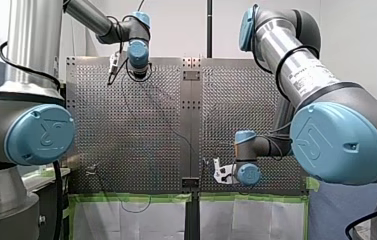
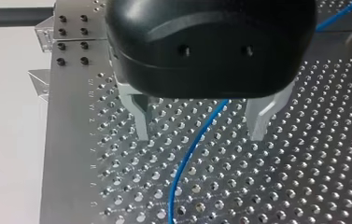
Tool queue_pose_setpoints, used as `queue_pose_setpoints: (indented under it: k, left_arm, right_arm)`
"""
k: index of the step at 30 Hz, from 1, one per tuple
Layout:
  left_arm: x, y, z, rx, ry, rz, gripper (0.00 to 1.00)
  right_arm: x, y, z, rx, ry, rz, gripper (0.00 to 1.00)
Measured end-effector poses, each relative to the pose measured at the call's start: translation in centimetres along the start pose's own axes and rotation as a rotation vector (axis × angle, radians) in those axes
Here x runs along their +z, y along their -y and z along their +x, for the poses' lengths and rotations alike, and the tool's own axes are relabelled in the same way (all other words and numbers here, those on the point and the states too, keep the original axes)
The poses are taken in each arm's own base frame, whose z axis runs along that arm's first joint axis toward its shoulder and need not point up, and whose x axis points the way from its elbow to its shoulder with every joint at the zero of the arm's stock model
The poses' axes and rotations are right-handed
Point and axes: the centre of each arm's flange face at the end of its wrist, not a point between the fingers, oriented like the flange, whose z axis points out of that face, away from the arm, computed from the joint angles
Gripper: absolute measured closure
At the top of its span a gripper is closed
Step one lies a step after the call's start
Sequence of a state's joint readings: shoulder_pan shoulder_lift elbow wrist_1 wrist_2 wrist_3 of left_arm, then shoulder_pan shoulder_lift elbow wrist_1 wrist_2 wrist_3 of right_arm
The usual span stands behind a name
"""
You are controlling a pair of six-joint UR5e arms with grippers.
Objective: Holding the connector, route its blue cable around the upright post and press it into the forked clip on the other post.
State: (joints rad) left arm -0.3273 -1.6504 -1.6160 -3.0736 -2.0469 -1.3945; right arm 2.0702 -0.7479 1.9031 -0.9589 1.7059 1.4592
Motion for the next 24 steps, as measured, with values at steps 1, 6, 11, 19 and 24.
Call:
queue_pose_setpoints:
  k: [1,6,11,19,24]
  left_arm:
    - [0.1,0.0,0.0,-0.001,0.002,0.004,0.00]
    - [1.1,0.1,0.5,0.001,-0.001,0.017,0.00]
    - [2.4,0.1,0.7,-0.002,0.001,0.005,0.00]
    - [3.7,-1.1,-1.9,-0.021,0.031,-0.027,0.00]
    - [4.3,-1.9,-3.8,-0.026,0.042,-0.031,0.00]
  right_arm:
    - [0.0,0.0,0.0,0.000,0.000,0.000,1.00]
    - [0.0,0.0,0.0,0.001,-0.001,0.000,1.00]
    - [0.0,0.0,0.0,0.001,-0.001,0.000,1.00]
    - [0.0,0.0,0.0,0.002,-0.004,-0.001,1.00]
    - [0.1,0.0,0.1,0.004,-0.007,-0.001,1.00]
